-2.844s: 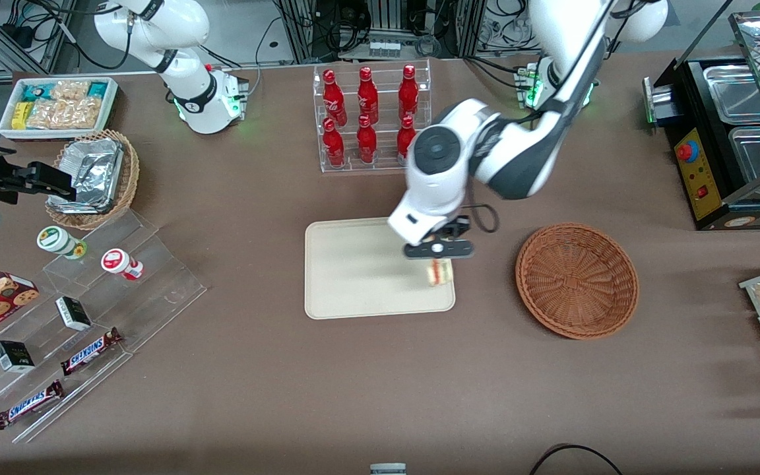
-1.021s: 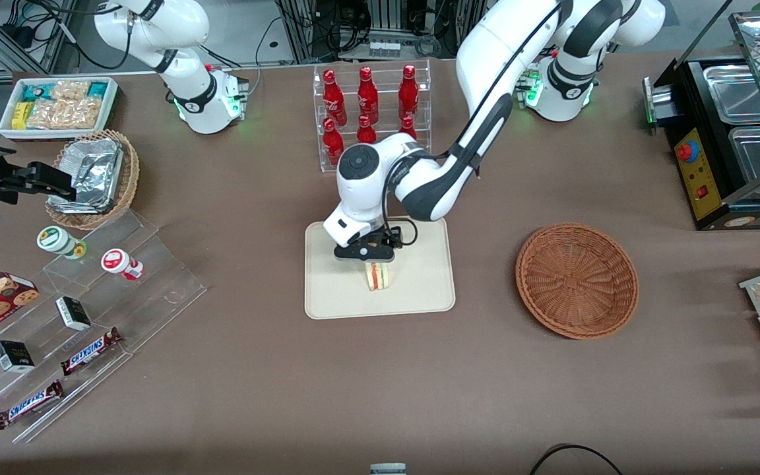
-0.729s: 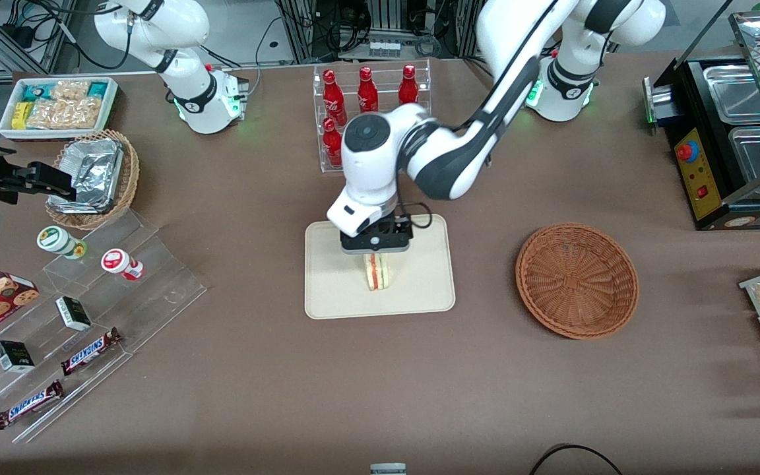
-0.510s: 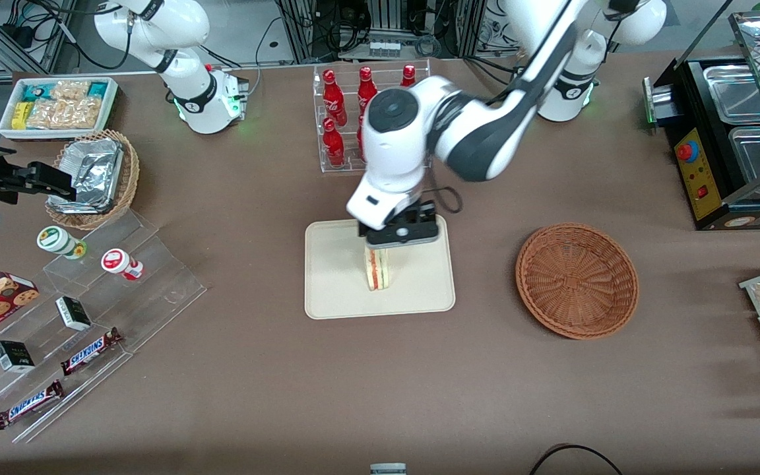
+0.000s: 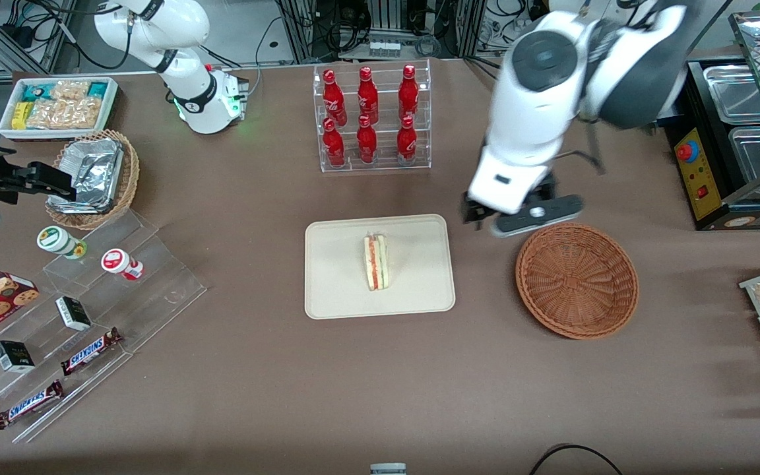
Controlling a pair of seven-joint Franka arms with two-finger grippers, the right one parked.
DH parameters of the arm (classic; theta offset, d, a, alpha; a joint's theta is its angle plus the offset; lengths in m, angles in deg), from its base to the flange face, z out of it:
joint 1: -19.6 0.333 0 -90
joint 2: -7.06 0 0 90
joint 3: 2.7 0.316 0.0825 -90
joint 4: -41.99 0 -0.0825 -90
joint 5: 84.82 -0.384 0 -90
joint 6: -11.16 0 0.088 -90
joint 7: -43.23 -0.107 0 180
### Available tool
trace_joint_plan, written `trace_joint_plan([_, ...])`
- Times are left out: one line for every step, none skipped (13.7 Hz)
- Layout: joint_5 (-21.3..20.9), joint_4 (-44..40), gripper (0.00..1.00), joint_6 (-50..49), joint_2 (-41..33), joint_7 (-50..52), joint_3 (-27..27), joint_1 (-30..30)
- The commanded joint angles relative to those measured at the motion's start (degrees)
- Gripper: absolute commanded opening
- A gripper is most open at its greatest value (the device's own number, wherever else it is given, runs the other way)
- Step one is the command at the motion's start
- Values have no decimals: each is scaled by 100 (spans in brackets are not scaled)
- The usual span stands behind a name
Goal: Place sandwich from basket to tray
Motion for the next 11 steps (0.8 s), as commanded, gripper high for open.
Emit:
trace_joint_plan([261, 392, 99, -247, -555, -988, -46, 694])
trace_joint_plan([384, 392, 99, -318, -635, -1358, -46, 940])
trace_joint_plan([437, 392, 99, -414, -688, -1727, -46, 1152])
trace_joint_plan([446, 392, 99, -493, -749, -2044, -46, 1336])
trace_joint_plan([446, 401, 99, -590, -811, -2421, -37, 1573])
trace_joint_plan([525, 418, 99, -695, -881, -2860, -37, 1837])
trace_joint_plan([612, 453, 99, -757, -951, -3204, -37, 2005])
trace_joint_plan([631, 558, 99, -775, -1056, -3459, -37, 2189])
trace_joint_plan([631, 690, 99, -775, -1179, -3688, -37, 2330])
trace_joint_plan([648, 856, 99, -767, -1337, -3934, -28, 2436])
trace_joint_plan([648, 1015, 99, -784, -1495, -4163, 111, 2411])
